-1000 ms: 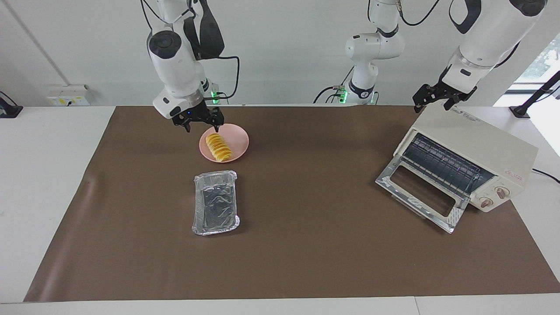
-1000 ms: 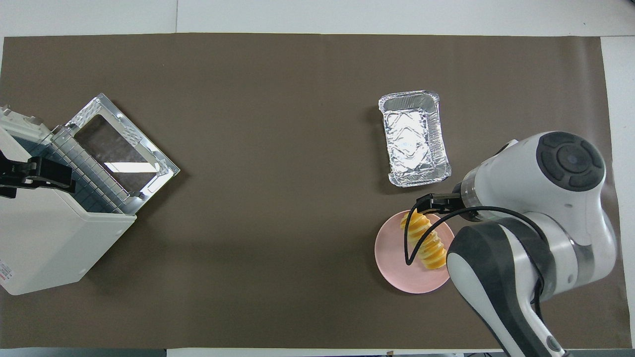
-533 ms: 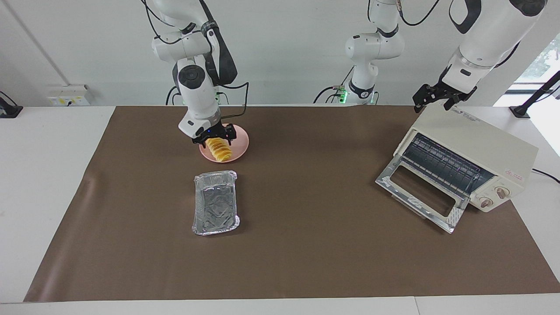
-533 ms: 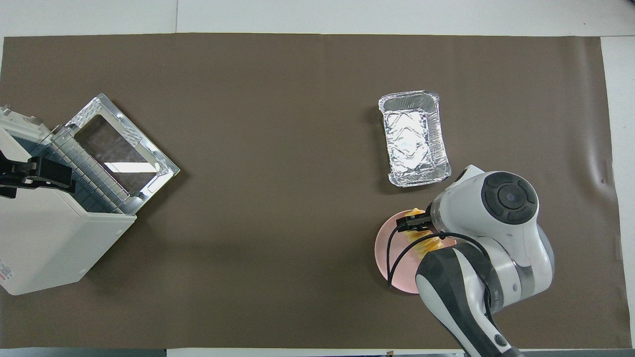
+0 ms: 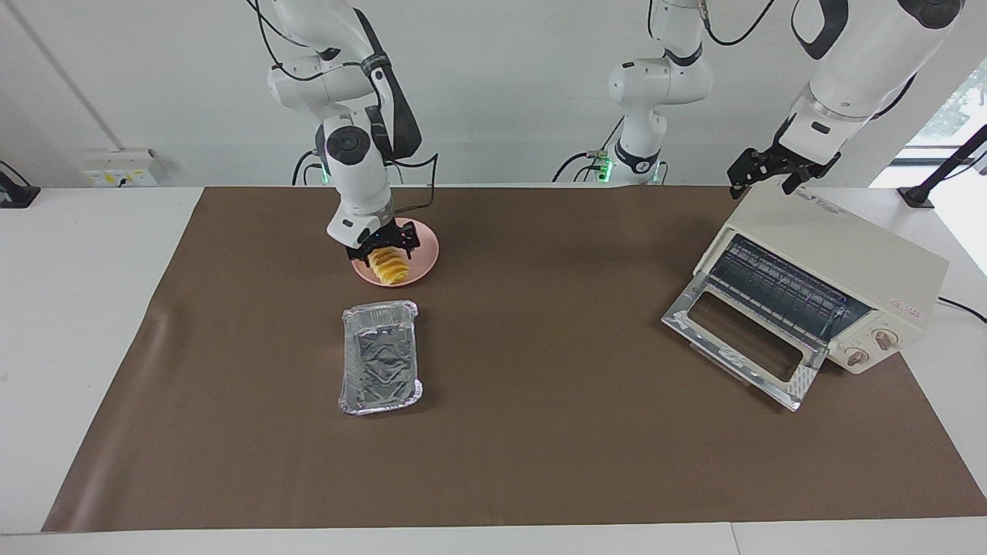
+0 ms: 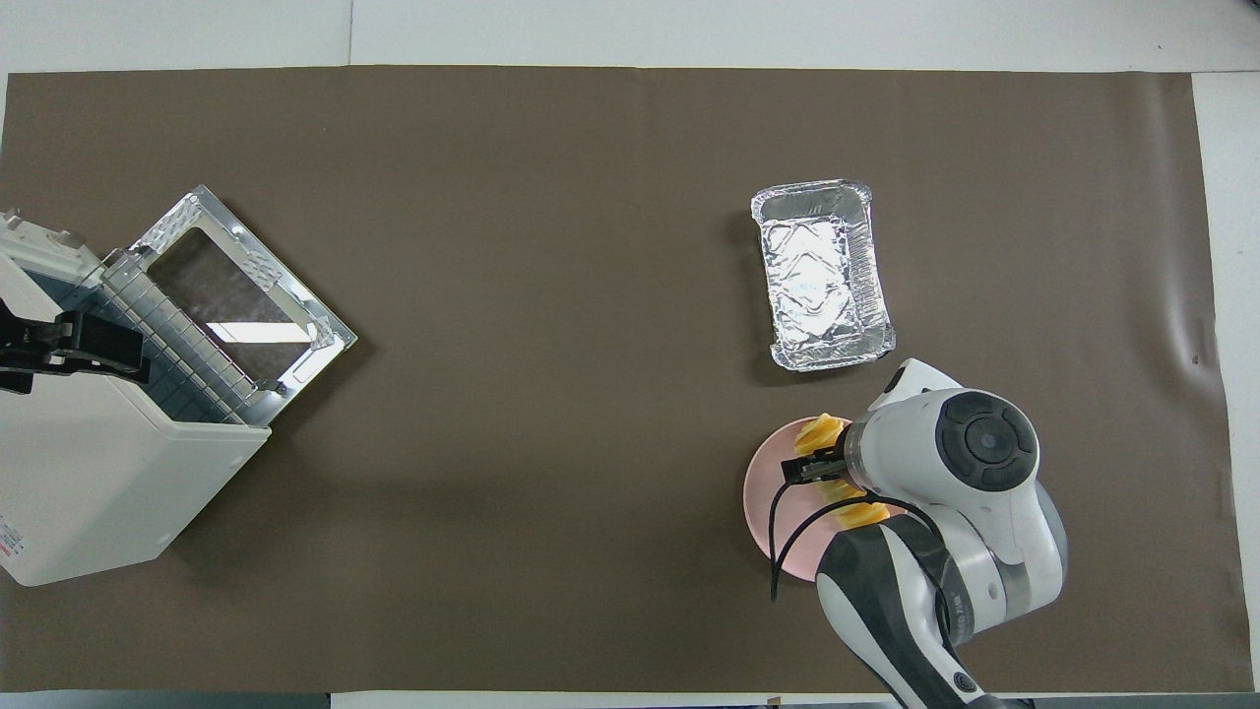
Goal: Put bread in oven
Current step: 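Grasp the yellow bread on the pink plate with the right gripper, then carry the bread with the right gripper over the foil tray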
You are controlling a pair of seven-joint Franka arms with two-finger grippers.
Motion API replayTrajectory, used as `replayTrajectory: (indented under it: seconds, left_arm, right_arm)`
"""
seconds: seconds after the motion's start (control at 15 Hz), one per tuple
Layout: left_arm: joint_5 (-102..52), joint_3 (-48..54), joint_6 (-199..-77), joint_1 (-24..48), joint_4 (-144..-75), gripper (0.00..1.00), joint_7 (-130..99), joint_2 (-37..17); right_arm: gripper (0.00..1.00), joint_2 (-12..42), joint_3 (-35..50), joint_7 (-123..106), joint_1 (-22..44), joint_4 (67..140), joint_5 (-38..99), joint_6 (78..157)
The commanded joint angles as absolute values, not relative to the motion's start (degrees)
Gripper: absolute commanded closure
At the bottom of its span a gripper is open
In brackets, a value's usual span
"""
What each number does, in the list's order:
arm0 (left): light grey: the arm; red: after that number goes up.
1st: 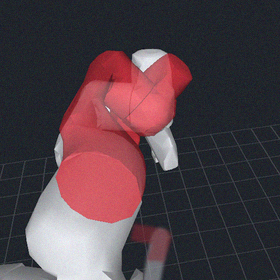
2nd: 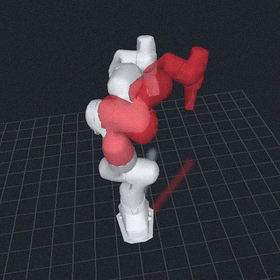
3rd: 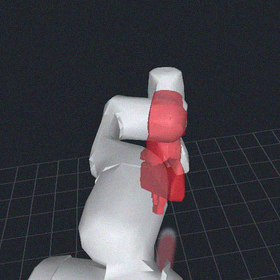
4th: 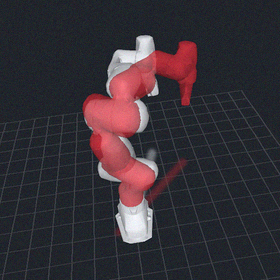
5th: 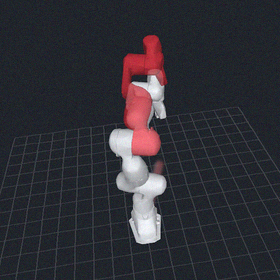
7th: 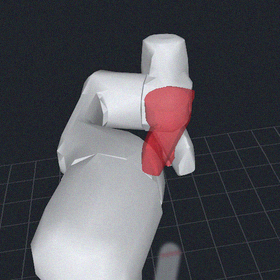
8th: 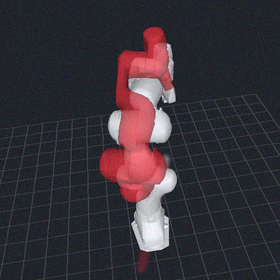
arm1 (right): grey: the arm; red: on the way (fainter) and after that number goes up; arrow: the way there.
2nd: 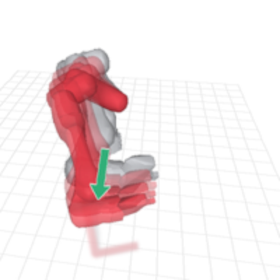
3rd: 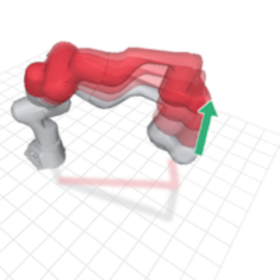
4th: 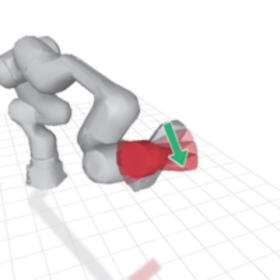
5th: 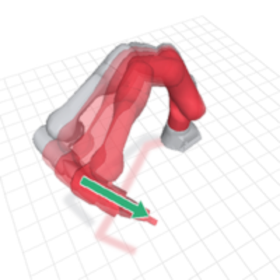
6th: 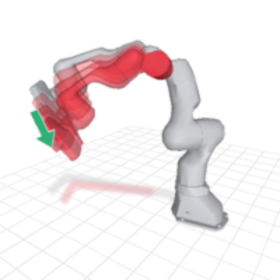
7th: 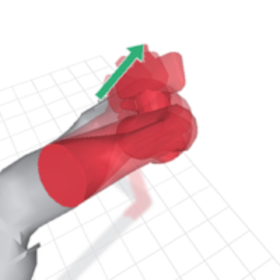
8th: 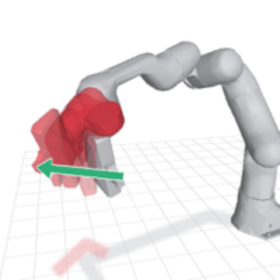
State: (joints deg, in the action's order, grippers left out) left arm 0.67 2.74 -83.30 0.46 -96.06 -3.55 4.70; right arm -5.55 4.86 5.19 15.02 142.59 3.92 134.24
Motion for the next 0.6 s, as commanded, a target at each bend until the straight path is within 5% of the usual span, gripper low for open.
replayTrajectory:
  seconds: [0.0,0.07,0.33,0.53]
  left_arm:
    - [-0.26,2.81,-82.79,0.0,-96.42,0.0,-3.52,5.45]
    - [-0.26,2.81,-82.79,0.0,-96.42,0.0,-3.52,5.45]
    - [-0.26,2.81,-82.88,0.0,-96.42,0.0,-3.52,5.45]
    - [-0.26,2.81,-82.88,0.0,-96.42,0.0,-3.52,5.45]
  right_arm:
    - [0.17,-7.21,4.83,2.9,14.85,145.63,5.36,137.54]
    - [0.26,-7.29,4.83,2.9,14.94,145.81,5.36,137.64]
    - [0.98,-7.29,4.83,2.81,14.85,145.64,5.36,137.11]
    - [1.0,-8.52,4.92,3.78,14.94,144.85,5.97,134.49]
